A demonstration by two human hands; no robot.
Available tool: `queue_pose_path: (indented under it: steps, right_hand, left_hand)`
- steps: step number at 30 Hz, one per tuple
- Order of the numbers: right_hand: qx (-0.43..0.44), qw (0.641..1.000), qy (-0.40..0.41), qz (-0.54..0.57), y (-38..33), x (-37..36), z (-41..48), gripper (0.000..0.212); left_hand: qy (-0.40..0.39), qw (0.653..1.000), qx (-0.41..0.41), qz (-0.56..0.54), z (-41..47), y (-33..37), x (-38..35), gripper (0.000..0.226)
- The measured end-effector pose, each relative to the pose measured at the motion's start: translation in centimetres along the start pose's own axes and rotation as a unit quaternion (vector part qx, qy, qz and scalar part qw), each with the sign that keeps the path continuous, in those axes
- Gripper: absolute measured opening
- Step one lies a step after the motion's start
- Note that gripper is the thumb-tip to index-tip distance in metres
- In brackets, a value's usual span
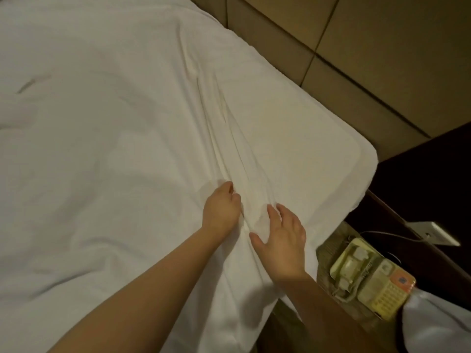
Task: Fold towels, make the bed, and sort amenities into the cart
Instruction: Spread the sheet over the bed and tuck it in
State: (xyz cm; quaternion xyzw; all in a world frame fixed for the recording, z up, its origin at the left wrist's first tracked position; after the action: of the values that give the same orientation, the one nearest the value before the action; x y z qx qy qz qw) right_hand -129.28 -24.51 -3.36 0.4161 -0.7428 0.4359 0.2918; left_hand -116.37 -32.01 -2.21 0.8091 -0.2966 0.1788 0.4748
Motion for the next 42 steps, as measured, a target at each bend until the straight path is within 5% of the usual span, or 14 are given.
queue_pose_path:
  steps: [7,10,15,20,24,29,34,39,42]
  right_hand:
    - [0.015,1.000,0.008,-0.005,2.2,-1.3,-2.6,0.072]
    - [0.021,0.999,0.032,-0.015,4.6,-2.1,-4.6,0.067]
    - [0.016,0.993,0.044,0.112,7.1,-0.8,-5.3,0.016]
    - [-0.042,0.980,0.062,0.182,11.5,5.0,-3.5,0.012]
    - [-0.065,0.960,0.053,0.267,16.2,8.7,-0.1,0.030]
    - [-0.108,0.927,-0.189,0.307,21.3,4.3,0.3,0.047]
    - [-0.059,0.932,-0.159,0.321,25.3,7.1,0.5,0.035]
    - [0.009,0.944,-0.008,0.329,26.8,12.9,3.4,0.014]
    - [-0.009,0.938,-0.119,0.327,27.6,11.6,4.4,0.024]
  left_hand:
    - [-0.153,0.938,0.216,-0.225,-2.7,1.3,-3.8,0.032]
    - [-0.169,0.947,0.217,-0.164,-3.8,1.4,-5.7,0.033]
    - [-0.146,0.956,0.196,-0.165,-5.1,2.2,-7.5,0.027]
    - [-0.181,0.940,0.109,-0.266,-6.5,5.7,-10.7,0.017]
    - [-0.160,0.978,0.023,-0.130,-6.1,7.4,-13.5,0.039]
    - [-0.064,0.998,-0.003,0.010,-7.4,6.6,-15.7,0.036]
    - [-0.040,0.995,-0.030,0.087,-7.6,6.2,-16.8,0.034]
    - [-0.005,0.976,-0.113,0.187,-7.3,7.7,-19.0,0.039]
    - [0.017,0.944,-0.131,0.304,-7.6,7.4,-20.6,0.044]
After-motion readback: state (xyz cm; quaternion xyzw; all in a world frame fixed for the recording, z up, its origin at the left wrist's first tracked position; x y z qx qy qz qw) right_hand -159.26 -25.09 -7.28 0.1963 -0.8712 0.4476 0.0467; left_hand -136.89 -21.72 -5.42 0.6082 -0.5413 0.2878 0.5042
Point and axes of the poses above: each hand's wrist, its own z-axis towards the middle knuckle, its own x-axis out of the back of the hand, y = z × x, the point moved 1 cm from there along z, towards the middle knuckle, and after that the axes turned 5 degrees about -y, right-handed, at the moved point
